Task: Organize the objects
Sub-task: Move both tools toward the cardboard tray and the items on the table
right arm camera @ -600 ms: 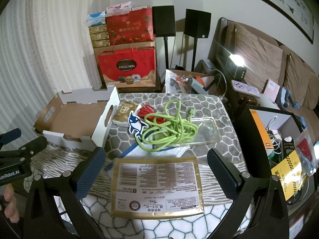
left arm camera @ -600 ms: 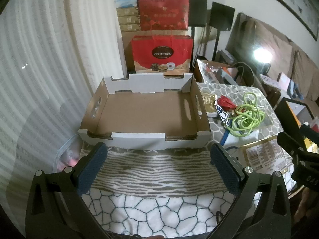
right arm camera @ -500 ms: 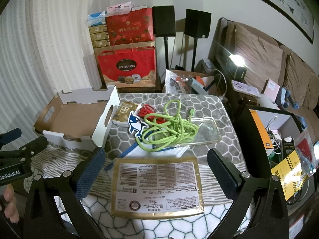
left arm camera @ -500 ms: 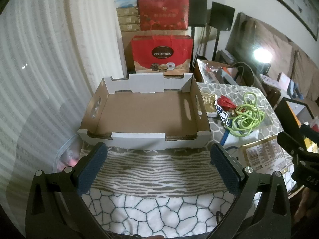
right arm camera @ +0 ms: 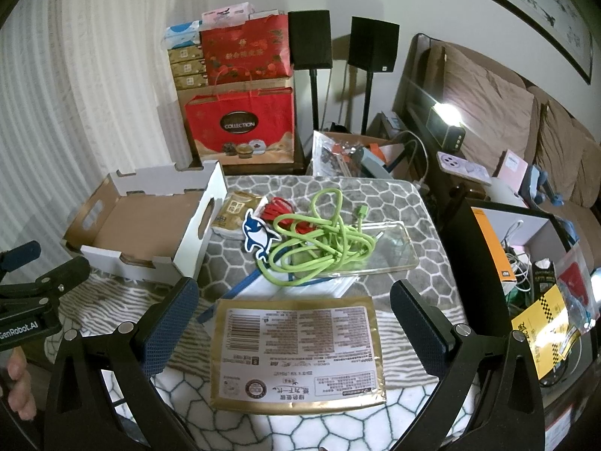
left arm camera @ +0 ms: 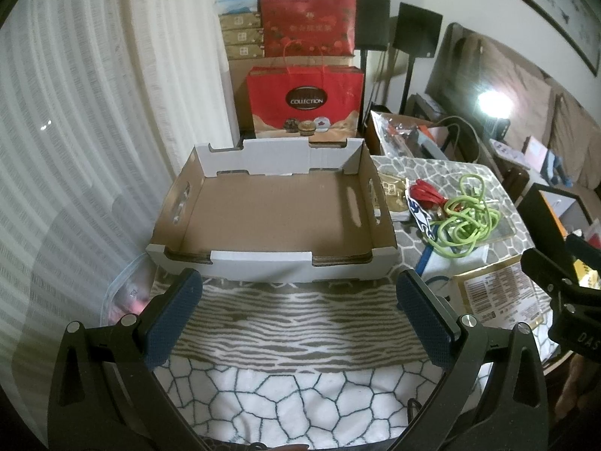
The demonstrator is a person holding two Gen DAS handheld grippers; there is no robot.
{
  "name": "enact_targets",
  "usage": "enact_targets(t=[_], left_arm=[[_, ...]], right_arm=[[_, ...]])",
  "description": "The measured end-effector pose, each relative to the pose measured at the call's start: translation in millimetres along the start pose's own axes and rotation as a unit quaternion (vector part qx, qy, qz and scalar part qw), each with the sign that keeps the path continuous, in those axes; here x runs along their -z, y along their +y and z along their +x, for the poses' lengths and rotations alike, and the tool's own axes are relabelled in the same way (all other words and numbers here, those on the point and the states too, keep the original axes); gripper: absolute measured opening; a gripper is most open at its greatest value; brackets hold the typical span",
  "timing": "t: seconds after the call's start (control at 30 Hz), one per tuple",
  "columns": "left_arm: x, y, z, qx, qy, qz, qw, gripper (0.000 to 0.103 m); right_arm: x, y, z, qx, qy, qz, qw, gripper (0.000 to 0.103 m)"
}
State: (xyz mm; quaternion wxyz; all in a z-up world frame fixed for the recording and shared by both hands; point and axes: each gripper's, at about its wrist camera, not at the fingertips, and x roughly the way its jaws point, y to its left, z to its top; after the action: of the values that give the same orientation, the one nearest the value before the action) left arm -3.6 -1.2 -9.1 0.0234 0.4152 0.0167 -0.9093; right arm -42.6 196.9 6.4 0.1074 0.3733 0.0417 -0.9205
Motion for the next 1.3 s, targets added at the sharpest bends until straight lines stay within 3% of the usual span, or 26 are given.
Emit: enact_targets(t=[0.73,1.1,1.3], left_arm=[[-12,11,11,-0.014,-0.001,0.001,0.9999,0.103],[-38,72,51,-0.07,-0.002,-0.029,0.9971,0.103],[-45,114,79,-0.053,0.021,-0.062,0.9964,0.103]], right_arm=[[-5,2,6,-0.001,0.001,-0.003,1.0,0.103],[-32,14,42,-0.041,0.026,-0.007,0.999,0.103],[-43,28,62,-0.055,0.039,-0.012,0.998,0.102]])
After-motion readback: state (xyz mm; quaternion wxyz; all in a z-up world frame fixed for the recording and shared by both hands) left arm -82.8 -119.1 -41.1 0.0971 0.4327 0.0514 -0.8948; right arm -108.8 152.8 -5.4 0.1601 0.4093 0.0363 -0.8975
